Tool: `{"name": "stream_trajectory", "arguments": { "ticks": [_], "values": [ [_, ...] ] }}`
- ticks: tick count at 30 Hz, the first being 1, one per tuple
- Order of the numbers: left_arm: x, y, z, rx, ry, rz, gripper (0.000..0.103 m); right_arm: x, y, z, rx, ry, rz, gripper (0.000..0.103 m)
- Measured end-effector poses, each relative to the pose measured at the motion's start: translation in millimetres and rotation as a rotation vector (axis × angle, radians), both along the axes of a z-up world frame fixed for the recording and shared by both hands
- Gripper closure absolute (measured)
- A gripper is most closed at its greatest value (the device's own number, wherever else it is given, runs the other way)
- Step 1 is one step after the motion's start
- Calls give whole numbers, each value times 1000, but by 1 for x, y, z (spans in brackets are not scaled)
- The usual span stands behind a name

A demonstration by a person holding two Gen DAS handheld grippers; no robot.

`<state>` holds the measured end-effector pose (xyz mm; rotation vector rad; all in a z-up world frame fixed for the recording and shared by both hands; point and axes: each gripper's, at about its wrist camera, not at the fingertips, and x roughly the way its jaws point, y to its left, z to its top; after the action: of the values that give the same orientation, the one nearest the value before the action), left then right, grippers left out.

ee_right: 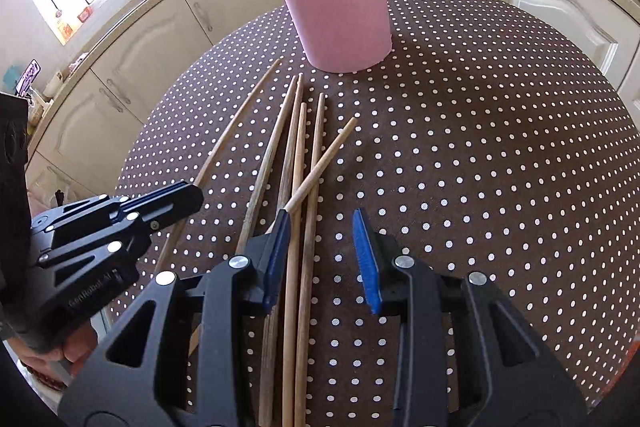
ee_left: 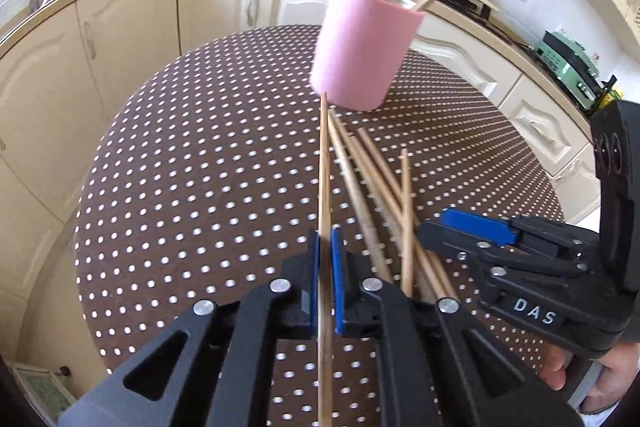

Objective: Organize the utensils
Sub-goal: 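Lower both open tools down to the chopstick pile, then grasp a chopstick with the left tool while the right tool grasps another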

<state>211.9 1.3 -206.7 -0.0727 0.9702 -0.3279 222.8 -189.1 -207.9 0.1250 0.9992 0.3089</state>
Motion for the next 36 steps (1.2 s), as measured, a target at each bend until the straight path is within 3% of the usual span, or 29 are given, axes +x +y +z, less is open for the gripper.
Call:
{"name": "stream_trajectory", "arguments": {
  "ticks": [12, 20, 25, 31, 36],
  "values": [
    [5, 10, -9, 41, 27, 25, 97, 11, 0, 0, -68, 13, 5, 71],
    [22, -6, -7, 86, 49, 10, 96, 23, 21, 2, -194, 40, 85, 72],
    [36, -7, -6, 103, 104, -12, 96, 30, 36, 4, -285, 69, 148, 74],
    [54, -15, -4, 143, 159, -43, 96, 49, 40, 5, -315, 113, 180, 91],
    [65, -21, -3, 152, 165, -43, 96, 63, 33, 7, -285, 130, 178, 97]
  ]
}}
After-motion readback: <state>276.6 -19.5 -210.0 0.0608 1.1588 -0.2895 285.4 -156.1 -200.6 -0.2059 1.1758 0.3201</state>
